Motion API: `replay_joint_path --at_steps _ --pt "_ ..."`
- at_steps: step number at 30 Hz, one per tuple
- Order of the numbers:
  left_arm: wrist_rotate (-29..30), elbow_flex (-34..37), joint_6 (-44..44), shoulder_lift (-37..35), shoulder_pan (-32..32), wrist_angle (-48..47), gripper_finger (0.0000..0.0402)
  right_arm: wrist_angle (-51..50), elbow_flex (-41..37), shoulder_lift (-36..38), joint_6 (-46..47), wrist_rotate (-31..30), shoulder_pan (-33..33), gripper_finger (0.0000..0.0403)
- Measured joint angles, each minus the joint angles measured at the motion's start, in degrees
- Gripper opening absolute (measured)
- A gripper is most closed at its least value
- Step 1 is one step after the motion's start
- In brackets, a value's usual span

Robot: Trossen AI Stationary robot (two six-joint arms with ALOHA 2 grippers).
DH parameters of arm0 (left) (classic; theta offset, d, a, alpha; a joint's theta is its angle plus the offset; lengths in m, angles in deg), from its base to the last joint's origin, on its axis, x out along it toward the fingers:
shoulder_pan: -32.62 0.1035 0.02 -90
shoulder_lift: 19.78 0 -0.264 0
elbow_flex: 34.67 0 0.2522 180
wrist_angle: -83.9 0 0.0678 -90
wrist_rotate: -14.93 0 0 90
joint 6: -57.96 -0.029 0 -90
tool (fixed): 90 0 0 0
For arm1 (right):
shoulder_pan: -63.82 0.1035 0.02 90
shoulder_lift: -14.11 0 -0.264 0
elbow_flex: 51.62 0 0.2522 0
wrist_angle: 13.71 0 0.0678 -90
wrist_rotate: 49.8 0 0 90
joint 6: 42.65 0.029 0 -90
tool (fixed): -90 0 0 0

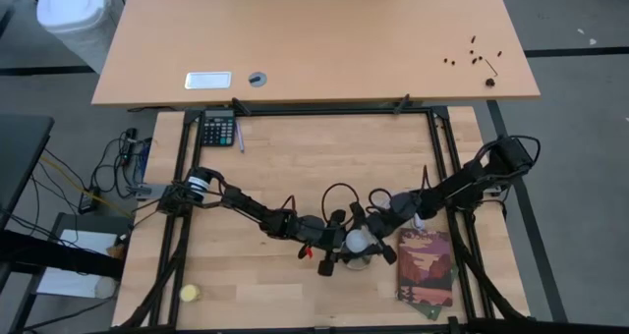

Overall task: Screw lightbulb
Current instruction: Remove the lightbulb from the lamp socket

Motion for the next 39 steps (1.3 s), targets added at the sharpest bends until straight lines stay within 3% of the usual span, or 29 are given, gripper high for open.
replay_joint_path --at_steps 10,16,22,31,35,39 --pt "-0.17 0.02 -0.44 0.00 -0.09 -0.76 0.0190 -0.53 -0.07 -0.02 5.98 1.66 -0.39 0.0286" --pt "0.67 0.09 -0.29 0.02 -0.11 -1.11 0.0190 -1.51 -0.07 0.14 6.75 -1.45 -0.39 0.0315" --pt "5.33 0.17 0.05 0.11 -0.09 -1.45 0.0190 -10.63 -0.07 4.10 6.10 -7.26 -0.27 0.0326" --pt "16.45 0.24 2.80 0.11 -0.11 -1.40 0.0190 -24.31 -0.07 13.09 5.32 -33.05 7.01 0.0327" --pt "22.26 0.24 4.58 0.11 -0.15 -1.42 0.0190 -24.36 -0.07 12.35 6.90 -44.55 10.41 0.0327" --pt "27.51 0.22 4.63 0.11 -0.21 -1.42 0.0190 -24.03 0.36 9.59 10.33 -51.09 11.75 0.0327"
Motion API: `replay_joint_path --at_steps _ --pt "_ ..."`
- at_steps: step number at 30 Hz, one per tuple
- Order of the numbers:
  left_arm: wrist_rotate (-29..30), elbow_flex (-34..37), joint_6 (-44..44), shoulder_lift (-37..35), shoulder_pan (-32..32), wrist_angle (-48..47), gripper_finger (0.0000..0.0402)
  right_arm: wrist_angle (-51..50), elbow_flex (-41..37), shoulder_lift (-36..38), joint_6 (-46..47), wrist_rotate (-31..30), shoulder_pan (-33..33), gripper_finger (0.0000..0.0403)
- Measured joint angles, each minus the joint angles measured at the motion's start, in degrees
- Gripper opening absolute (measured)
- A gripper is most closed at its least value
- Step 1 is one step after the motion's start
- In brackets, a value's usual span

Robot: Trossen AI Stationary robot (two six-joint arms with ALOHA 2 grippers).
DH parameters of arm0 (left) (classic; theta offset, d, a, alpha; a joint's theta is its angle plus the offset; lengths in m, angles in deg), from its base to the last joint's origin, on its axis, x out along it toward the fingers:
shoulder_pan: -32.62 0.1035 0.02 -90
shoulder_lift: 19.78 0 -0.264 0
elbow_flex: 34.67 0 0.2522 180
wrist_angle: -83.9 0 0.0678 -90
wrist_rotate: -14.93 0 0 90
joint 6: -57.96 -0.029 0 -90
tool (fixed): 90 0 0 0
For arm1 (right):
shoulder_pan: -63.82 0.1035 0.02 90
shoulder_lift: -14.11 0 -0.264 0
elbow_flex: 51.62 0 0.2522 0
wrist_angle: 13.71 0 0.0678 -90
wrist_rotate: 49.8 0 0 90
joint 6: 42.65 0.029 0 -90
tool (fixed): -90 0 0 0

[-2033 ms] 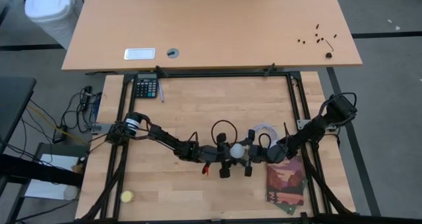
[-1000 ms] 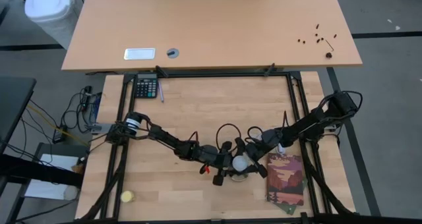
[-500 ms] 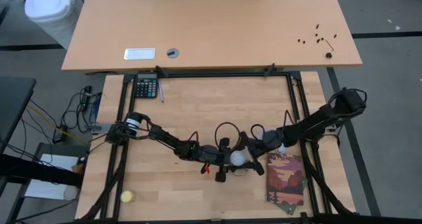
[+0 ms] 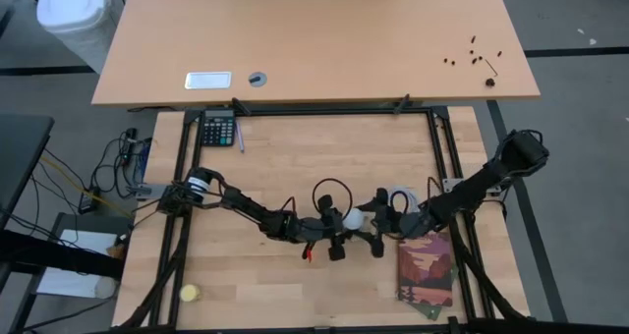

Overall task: Screw lightbulb
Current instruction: Remove the lightbulb from the lamp socket

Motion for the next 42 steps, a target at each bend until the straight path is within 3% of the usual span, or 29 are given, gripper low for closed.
replay_joint_path --at_steps 11,15,23,37,42 --pt "5.52 0.00 4.75 0.00 -0.08 -2.68 0.0190 1.58 8.20 -12.48 1.61 -19.04 3.09 0.0327" --pt "5.67 0.00 5.88 0.00 -0.08 -3.14 0.0190 6.40 9.61 -15.69 0.84 -24.88 4.05 0.0327" --pt "5.63 0.00 5.66 0.00 -0.45 -3.28 0.0190 12.64 9.63 -19.15 -0.05 -26.89 3.98 0.0311" --pt "5.60 -0.02 2.73 -0.07 -0.99 -2.99 0.0190 14.90 9.63 -19.16 -4.26 -26.89 2.98 0.0289" --pt "5.58 -0.04 2.69 -0.10 -0.99 -3.06 0.0190 15.32 9.61 -19.16 -5.70 -26.84 2.98 0.0243"
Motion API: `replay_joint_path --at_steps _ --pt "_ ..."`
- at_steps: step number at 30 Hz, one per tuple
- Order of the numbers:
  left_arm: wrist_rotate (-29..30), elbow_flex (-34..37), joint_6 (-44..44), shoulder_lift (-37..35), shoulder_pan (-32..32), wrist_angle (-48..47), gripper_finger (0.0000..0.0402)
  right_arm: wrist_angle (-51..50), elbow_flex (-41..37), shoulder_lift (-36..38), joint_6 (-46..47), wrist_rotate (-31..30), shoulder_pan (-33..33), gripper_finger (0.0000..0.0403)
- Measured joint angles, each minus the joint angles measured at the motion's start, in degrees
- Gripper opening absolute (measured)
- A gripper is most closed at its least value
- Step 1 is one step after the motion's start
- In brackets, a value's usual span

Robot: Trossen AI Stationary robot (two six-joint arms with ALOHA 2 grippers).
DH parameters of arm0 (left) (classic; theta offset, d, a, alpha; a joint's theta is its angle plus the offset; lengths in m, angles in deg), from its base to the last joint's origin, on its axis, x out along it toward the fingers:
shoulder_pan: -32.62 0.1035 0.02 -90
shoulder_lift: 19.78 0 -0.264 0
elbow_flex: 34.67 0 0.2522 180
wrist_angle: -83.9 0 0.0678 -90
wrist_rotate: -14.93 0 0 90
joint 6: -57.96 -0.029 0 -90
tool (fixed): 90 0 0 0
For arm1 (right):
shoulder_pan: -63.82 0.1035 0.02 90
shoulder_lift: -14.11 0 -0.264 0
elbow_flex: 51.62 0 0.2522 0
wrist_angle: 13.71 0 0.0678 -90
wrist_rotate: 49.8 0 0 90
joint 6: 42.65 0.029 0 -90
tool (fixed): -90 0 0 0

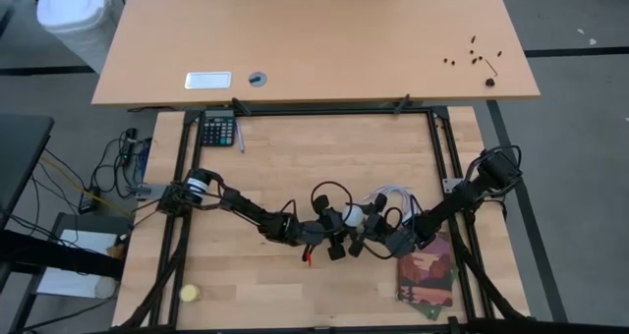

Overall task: Screw lightbulb
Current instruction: Remove the lightbulb from the lamp socket

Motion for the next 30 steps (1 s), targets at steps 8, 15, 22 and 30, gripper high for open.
replay_joint_path --at_steps 8,15,22,30 --pt "-0.17 0.00 0.00 -0.01 -0.09 -0.02 0.0190 -0.07 -0.02 0.00 -0.27 0.30 0.57 0.0238" --pt "-2.31 -0.07 -1.19 -0.01 -0.07 -0.09 0.0190 0.00 -0.04 0.02 -4.20 0.87 1.62 0.0237" --pt "-9.03 0.00 -3.91 -0.01 -0.28 -0.48 0.0190 -0.52 -0.13 0.06 -5.60 12.04 1.77 0.0234" --pt "-15.16 0.15 -6.71 -0.03 -0.28 -0.74 0.0190 -2.13 -0.78 0.47 -4.79 20.19 1.73 0.0200"
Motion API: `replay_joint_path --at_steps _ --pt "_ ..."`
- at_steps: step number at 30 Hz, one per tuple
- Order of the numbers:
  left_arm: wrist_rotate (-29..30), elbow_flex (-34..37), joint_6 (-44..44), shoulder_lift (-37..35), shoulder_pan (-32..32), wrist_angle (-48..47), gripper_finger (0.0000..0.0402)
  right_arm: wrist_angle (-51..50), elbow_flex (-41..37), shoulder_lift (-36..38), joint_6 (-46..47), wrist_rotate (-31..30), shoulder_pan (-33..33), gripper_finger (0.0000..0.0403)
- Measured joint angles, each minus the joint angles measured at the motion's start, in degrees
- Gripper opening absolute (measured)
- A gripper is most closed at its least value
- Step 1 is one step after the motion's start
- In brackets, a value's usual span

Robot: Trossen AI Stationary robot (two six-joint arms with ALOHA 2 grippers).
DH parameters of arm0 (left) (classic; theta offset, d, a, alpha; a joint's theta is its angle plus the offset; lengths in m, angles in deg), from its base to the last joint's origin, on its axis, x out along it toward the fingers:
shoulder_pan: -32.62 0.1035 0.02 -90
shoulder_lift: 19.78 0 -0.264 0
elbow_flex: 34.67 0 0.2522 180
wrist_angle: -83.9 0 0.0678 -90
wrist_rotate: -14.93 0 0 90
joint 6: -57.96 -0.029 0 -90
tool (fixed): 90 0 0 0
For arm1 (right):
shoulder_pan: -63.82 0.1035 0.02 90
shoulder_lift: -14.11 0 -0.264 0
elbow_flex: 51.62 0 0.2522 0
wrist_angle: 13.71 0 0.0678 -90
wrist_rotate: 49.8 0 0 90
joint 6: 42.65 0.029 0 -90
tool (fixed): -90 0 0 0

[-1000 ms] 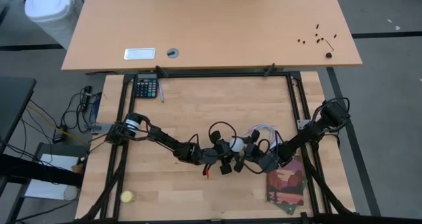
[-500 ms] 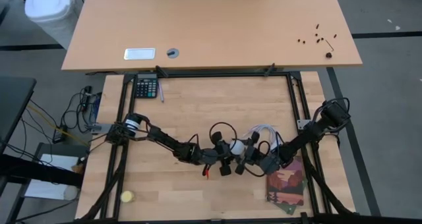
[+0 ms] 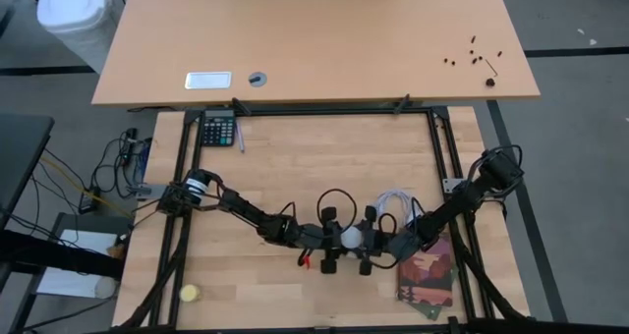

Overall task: Screw lightbulb
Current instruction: Remove the lightbulb from the lamp socket

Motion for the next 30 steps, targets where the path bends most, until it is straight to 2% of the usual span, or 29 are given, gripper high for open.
replay_joint_path --at_steps 7,15,18,25,30 --pt "-5.70 0.03 -2.41 -0.20 0.23 0.99 0.0190 3.58 -5.69 5.15 2.77 12.13 -0.64 0.0187" --pt "-11.37 0.16 -2.81 -0.17 0.32 1.85 0.0190 6.79 -7.57 6.19 -1.90 31.31 -5.02 0.0177" --pt "-12.53 0.20 -2.95 -0.11 0.34 2.24 0.0190 6.97 -7.57 6.19 -3.20 36.58 -6.81 0.0177" --pt "-12.40 0.29 -2.54 -0.07 0.43 1.96 0.0190 5.38 -7.57 7.09 0.07 36.88 -8.57 0.0195" --pt "-11.40 0.41 -2.40 0.22 0.50 0.12 0.0190 -6.48 -6.45 11.49 2.67 36.39 -8.57 0.0243"
